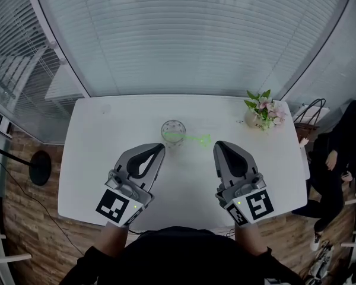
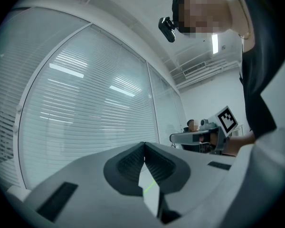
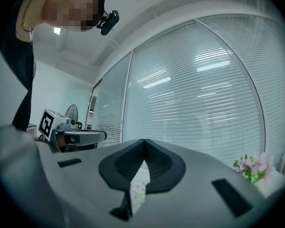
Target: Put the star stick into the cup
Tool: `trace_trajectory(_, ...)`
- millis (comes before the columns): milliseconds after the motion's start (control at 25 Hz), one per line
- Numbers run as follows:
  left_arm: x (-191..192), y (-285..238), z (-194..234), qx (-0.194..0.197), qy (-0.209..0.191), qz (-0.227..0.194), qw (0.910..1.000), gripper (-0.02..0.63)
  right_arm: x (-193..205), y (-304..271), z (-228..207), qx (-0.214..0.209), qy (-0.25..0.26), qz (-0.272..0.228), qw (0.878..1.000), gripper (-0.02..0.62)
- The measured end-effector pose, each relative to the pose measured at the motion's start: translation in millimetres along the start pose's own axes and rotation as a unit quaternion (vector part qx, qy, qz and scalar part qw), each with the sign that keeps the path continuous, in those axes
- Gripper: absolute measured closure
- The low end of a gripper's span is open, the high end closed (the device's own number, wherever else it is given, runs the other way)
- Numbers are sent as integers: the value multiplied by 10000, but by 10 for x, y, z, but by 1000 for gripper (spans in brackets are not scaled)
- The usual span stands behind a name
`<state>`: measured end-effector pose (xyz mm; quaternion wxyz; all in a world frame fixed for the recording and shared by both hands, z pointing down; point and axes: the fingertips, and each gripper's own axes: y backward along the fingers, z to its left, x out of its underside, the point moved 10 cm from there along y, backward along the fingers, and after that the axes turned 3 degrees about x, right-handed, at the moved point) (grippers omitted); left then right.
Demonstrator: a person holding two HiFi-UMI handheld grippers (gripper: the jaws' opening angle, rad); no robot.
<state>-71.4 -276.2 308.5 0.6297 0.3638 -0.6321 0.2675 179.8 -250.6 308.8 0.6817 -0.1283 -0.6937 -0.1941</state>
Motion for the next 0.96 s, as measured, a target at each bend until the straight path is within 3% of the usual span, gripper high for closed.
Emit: trace_trajectory(960, -8, 42, 46, -63, -11, -61, 10000, 592, 1, -50, 64, -79, 68, -55, 9999, 592)
